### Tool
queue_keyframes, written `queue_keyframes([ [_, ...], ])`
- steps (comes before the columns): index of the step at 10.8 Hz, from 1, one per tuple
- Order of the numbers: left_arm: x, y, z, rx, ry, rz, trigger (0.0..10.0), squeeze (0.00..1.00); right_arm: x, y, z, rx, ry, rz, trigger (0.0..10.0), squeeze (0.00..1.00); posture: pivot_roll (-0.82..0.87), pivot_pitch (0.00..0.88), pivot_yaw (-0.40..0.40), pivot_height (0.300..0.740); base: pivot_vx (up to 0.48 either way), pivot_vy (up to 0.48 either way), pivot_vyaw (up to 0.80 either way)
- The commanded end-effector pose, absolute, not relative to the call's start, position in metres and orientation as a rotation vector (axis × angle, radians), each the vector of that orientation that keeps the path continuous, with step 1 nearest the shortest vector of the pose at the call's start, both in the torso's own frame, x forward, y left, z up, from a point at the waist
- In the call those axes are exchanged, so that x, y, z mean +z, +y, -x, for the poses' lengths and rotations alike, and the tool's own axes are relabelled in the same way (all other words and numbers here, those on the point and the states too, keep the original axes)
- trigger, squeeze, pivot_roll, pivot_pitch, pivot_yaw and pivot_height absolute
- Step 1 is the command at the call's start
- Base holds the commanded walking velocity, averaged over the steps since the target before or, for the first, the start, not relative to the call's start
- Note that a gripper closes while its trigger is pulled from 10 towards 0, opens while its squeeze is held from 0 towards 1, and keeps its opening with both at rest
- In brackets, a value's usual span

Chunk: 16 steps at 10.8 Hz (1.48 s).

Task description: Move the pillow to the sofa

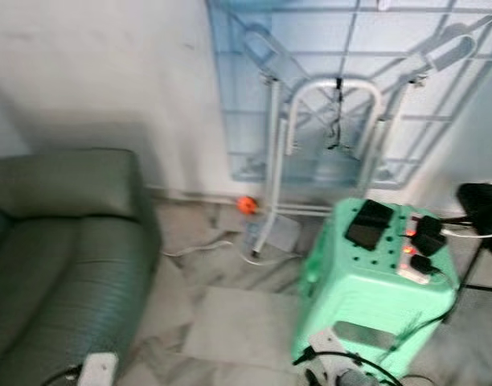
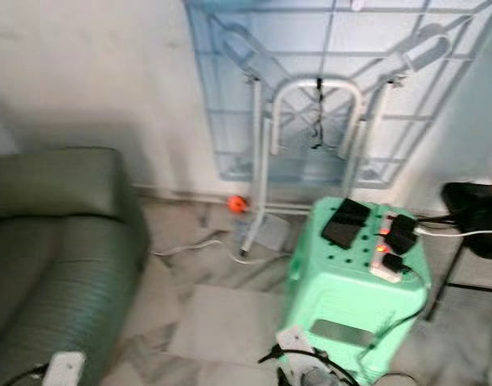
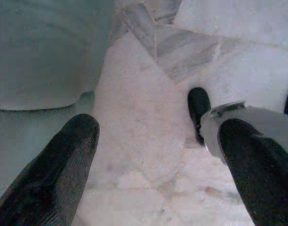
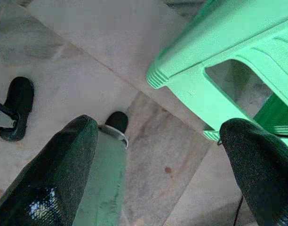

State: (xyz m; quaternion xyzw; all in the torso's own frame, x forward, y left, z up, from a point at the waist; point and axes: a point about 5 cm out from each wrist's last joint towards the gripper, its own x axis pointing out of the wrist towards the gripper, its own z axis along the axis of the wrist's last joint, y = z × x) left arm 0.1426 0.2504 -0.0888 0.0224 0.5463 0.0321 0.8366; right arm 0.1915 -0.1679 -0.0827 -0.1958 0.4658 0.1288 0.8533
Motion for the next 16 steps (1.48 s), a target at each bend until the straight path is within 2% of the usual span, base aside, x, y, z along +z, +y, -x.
queue_keyframes([
  [1,-0.090,0.245,-0.143,0.041,1.171,-0.077,10.0,0.00,-0.083,-0.168,-0.191,0.247,0.989,0.398,10.0,0.00,-0.14,0.039,0.067,0.740,0.000,0.000,0.00],
  [2,-0.092,0.238,-0.144,0.006,1.177,-0.100,10.0,0.00,-0.083,-0.168,-0.190,0.223,0.992,0.379,10.0,0.00,-0.13,0.026,0.086,0.740,0.000,0.000,0.00],
  [6,-0.087,0.244,-0.151,-0.047,1.186,-0.165,10.0,0.00,-0.083,-0.166,-0.193,0.204,0.995,0.353,10.0,0.00,-0.12,0.004,0.126,0.740,0.000,0.000,0.00],
  [9,-0.090,0.229,-0.155,-0.074,1.186,-0.179,10.0,0.00,-0.082,-0.164,-0.194,0.207,0.995,0.354,10.0,0.00,-0.12,0.005,0.130,0.740,0.000,0.000,0.00],
  [11,-0.091,0.223,-0.157,-0.074,1.181,-0.180,10.0,0.00,-0.082,-0.163,-0.194,0.224,0.998,0.374,10.0,0.00,-0.12,0.013,0.117,0.740,0.000,0.000,0.00],
  [14,-0.087,0.235,-0.160,-0.017,1.171,-0.151,10.0,0.00,-0.082,-0.165,-0.195,0.269,0.999,0.436,10.0,0.00,-0.13,0.028,0.054,0.740,0.000,0.000,0.00],
  [16,-0.086,0.238,-0.160,0.000,1.169,-0.138,10.0,0.00,-0.082,-0.167,-0.195,0.283,1.000,0.460,10.0,0.00,-0.13,0.029,0.050,0.740,0.000,0.000,0.00],
])
